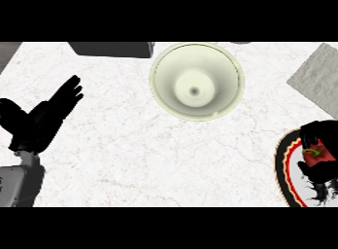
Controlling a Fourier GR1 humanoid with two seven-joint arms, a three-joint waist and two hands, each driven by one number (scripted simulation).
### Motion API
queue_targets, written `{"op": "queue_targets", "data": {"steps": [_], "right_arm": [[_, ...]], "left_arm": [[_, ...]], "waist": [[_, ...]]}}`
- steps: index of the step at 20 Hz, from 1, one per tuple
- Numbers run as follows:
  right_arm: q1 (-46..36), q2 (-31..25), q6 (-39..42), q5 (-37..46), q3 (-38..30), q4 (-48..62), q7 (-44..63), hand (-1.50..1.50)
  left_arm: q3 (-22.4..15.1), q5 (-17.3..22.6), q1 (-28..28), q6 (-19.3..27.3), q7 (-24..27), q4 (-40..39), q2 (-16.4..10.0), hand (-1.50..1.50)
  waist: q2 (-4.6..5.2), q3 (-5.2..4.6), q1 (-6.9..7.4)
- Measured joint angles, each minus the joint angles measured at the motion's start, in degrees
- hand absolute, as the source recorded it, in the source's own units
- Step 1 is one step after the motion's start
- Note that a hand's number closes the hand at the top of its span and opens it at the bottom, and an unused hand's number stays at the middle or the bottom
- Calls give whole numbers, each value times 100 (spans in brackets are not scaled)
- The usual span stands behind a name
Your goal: Pick the bell pepper from the plate and place it in the bowl
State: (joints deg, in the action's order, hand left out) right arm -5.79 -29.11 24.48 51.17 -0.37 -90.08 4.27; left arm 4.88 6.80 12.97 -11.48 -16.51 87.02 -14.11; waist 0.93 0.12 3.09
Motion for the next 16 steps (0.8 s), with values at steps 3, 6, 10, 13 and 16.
{"op": "queue_targets", "data": {"steps": [3,6,10,13,16], "right_arm": [[-510,-489,143,-274,-47,616,-1115,150],[-1127,-926,222,-473,-167,1337,-2117,150],[-1912,-1273,333,-573,-262,2057,-3008,150],[-2320,-1531,555,-666,-383,2198,-3374,150],[-2599,-1737,714,-779,-502,2065,-3409,150]], "left_arm": [[-6,-18,67,35,-2,-53,34,0],[-9,-45,123,70,-8,-106,59,0],[88,-10,52,23,34,-151,4,0],[109,-33,-45,58,-34,-34,-1,0],[96,-81,-74,87,-10,-58,46,0]], "waist": [[6,5,14],[0,4,-1],[-38,-4,-100],[-65,-8,-172],[-83,-12,-235]]}}
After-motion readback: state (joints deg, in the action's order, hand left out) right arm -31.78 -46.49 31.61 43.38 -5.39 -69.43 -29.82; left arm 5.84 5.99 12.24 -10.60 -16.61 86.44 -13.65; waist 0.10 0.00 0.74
